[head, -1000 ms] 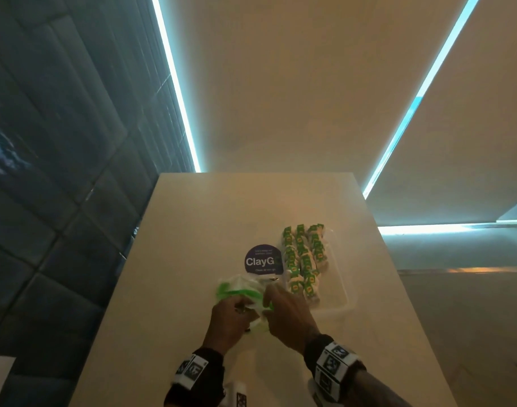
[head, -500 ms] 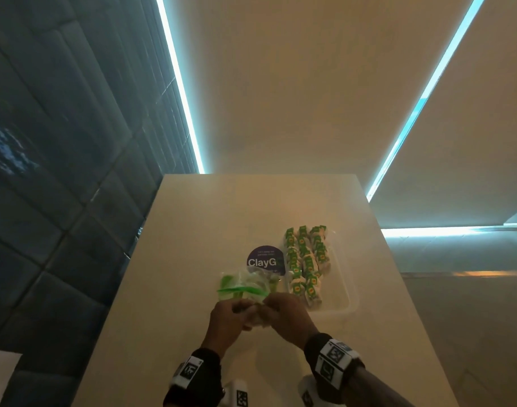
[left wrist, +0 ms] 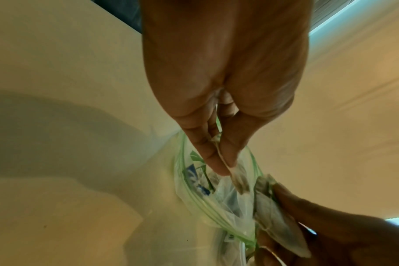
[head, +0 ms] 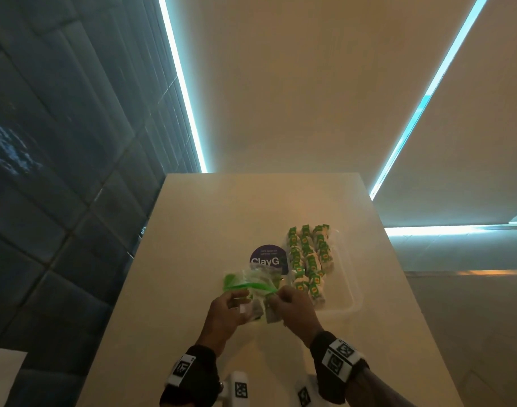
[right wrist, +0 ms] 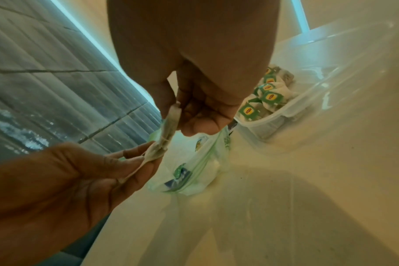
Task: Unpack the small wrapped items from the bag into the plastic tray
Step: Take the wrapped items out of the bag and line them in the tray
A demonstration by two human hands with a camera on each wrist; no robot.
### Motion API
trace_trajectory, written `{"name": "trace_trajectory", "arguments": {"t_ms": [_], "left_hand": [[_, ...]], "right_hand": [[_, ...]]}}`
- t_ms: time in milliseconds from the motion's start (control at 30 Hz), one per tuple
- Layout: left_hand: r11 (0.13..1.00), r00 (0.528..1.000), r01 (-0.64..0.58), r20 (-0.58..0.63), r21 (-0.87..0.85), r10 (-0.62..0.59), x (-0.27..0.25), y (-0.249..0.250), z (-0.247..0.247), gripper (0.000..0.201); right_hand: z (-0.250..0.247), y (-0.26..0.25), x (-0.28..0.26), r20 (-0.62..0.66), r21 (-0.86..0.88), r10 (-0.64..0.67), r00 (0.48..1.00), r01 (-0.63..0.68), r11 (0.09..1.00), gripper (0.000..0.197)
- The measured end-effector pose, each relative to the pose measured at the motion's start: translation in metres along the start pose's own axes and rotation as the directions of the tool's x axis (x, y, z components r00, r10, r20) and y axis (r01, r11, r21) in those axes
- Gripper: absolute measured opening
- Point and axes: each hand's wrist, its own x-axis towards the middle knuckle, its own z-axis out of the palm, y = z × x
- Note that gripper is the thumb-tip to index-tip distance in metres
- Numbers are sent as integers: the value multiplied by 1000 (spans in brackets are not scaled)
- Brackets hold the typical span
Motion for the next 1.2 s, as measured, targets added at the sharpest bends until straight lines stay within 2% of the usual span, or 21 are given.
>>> {"name": "trace_trajectory", "arguments": {"t_ms": [200, 300, 367, 500, 600, 767, 833, 900, 1033, 1133, 1200], "left_hand": [[997, 999, -31, -10, 76, 31, -2, 6, 1, 34], [995, 999, -33, 0, 99, 33, -3, 9, 1, 36], [998, 1000, 2, 28, 56, -3, -5, 10, -2, 32], [989, 992, 90, 97, -114, -79, -10, 12, -6, 10], [974, 995, 95, 15, -204, -94, -8, 13, -4, 4], [965, 994, 30, -96, -261, -57, -5, 16, 0, 14], [974, 987, -23, -160, -225, -14, -4, 18, 1, 13], [991, 977, -86, -206, -102, 63, -1, 18, 2, 15], [983, 976, -155, -140, 101, 168, -1, 17, 4, 21], [981, 973, -171, -141, 95, 183, -5, 20, 9, 21], [991, 975, -135, -175, 16, 136, -6, 20, 12, 18]], "right_hand": [[0, -6, -4, 127, 198, 59, 990, -84, 977, 11], [2, -10, -5, 97, 203, 57, 994, -76, 976, 11], [2, -9, -4, 74, 257, 64, 995, -81, 963, 13], [3, -6, -3, 63, 370, 100, 993, -116, 922, 16], [6, -4, -4, 75, 385, 101, 992, -122, 915, 15], [5, -3, -5, 142, 403, 84, 986, -135, 905, 16], [2, -8, -7, 140, 398, 65, 988, -116, 910, 13], [-3, -11, -8, 127, 419, 33, 991, -84, 904, 12], [-5, -18, -8, 169, 369, -16, 986, -48, 928, 14], [0, -20, -12, 181, 365, -10, 983, -58, 929, 11], [4, -19, -13, 140, 406, 19, 990, -75, 911, 12]]}}
